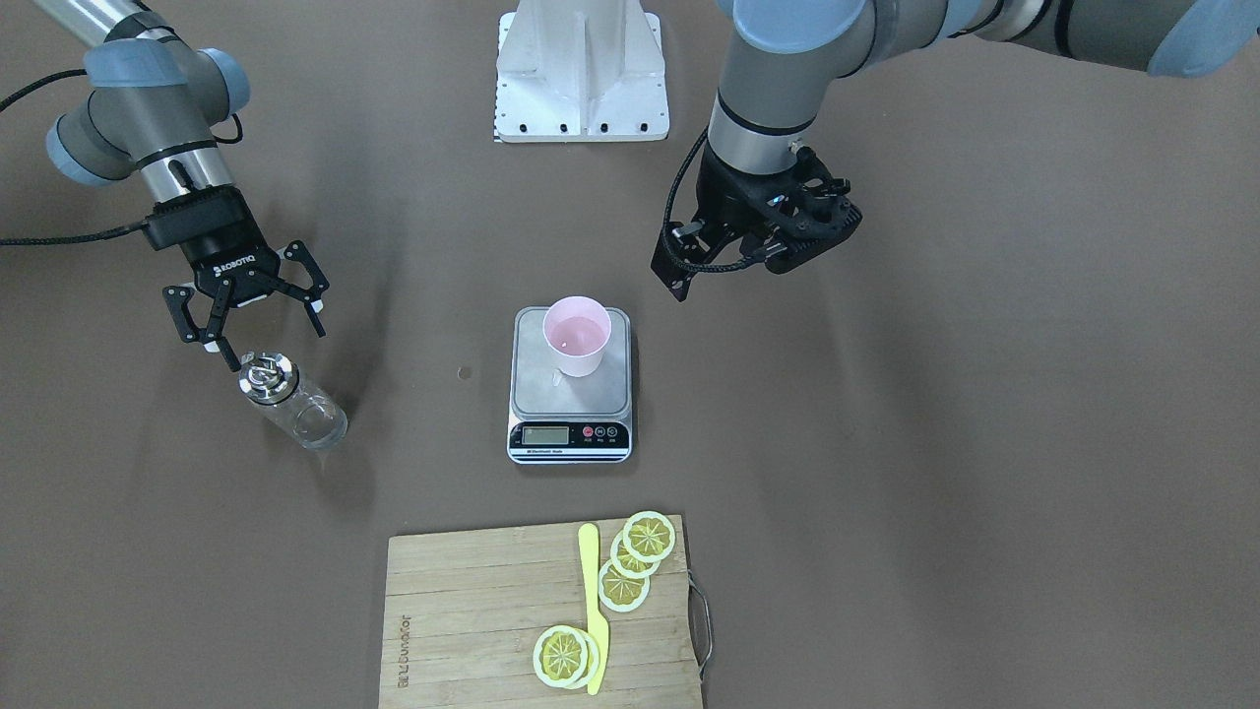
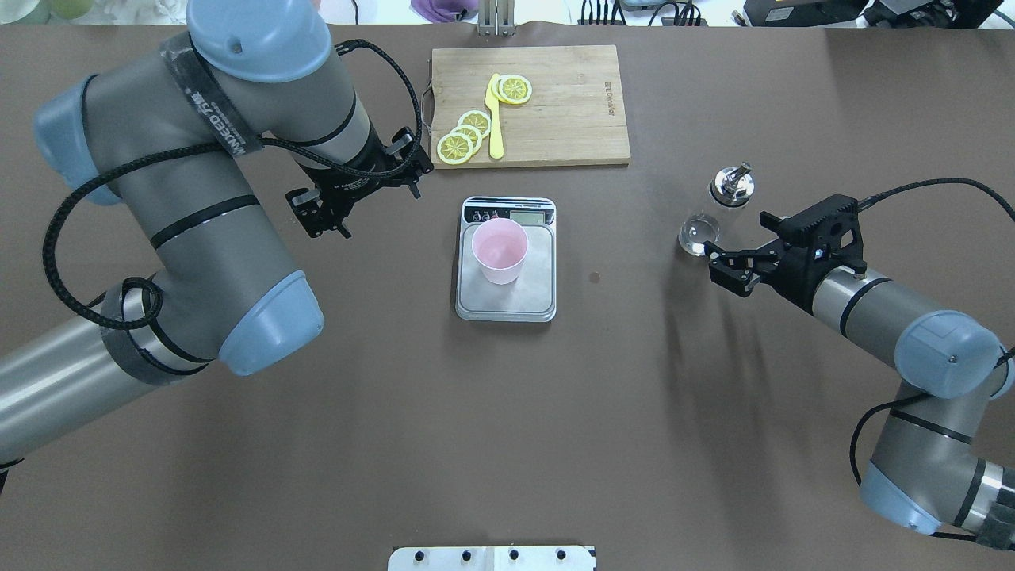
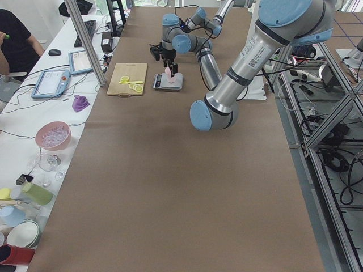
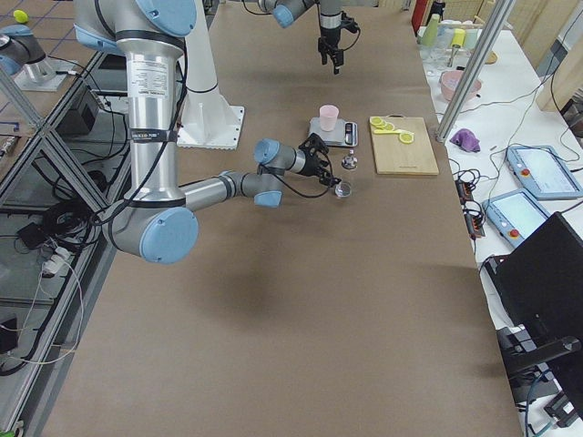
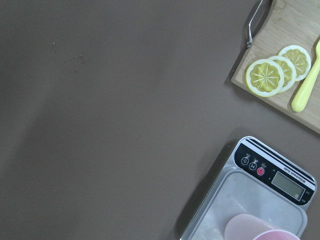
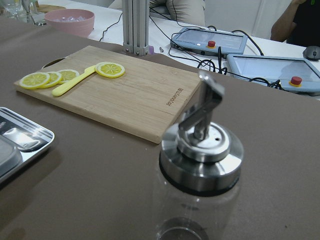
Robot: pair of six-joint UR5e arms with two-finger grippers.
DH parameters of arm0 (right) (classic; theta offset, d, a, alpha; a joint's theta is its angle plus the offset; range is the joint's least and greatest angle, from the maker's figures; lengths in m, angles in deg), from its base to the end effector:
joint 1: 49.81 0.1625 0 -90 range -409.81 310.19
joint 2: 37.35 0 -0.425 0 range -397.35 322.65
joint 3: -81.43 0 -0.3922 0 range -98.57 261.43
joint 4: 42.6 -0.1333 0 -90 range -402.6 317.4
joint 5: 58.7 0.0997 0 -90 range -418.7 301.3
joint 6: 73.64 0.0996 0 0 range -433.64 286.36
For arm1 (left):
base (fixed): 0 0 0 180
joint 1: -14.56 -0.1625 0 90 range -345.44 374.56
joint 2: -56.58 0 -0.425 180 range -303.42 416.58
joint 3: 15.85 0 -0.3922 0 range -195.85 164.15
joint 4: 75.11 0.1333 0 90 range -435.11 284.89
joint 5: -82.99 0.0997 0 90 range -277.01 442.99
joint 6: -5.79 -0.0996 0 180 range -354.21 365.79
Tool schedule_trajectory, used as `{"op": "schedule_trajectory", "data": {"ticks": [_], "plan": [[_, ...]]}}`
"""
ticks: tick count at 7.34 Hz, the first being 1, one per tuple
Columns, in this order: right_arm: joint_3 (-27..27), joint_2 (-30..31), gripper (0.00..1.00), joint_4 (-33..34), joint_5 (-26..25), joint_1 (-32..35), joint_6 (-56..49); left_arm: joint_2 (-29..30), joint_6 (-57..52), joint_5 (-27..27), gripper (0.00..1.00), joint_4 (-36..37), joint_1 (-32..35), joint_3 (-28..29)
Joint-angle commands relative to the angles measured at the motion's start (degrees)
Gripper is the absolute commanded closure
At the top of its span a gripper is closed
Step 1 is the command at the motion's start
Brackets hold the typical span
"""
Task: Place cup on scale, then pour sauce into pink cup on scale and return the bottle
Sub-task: 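Close the right gripper around the glass sauce bottle's neck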
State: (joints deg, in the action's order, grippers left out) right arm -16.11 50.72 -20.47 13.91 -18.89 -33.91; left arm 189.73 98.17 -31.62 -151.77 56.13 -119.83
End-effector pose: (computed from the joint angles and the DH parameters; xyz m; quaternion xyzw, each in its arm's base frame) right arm -0.3587 -0.4049 0.4463 0.4915 -0.3922 -0.0366 0.7767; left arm 0.4165 -0.4921 0.1395 -0.0641 0.4096 -0.2655 0.8704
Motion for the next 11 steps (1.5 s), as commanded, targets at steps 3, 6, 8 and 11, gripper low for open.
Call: {"op": "schedule_trajectory", "data": {"ticks": [3,6,8,11], "plan": [[2.27,-1.59,0.01,-0.06,-3.35,-0.16,0.0,0.0,0.0,0.0,0.01,-0.5,0.0,0.8],[3.67,-2.12,0.02,-0.15,-3.43,-0.24,0.0,0.0,0.0,0.0,0.01,-0.5,0.0,0.8],[7.51,-4.03,0.02,-4.51,-4.49,-0.42,0.0,0.0,0.0,0.0,0.01,-0.5,0.0,0.8],[11.67,-5.9,0.04,-9.03,-4.58,-0.33,-0.09,0.0,0.0,0.0,0.01,-0.5,0.0,0.89]]}}
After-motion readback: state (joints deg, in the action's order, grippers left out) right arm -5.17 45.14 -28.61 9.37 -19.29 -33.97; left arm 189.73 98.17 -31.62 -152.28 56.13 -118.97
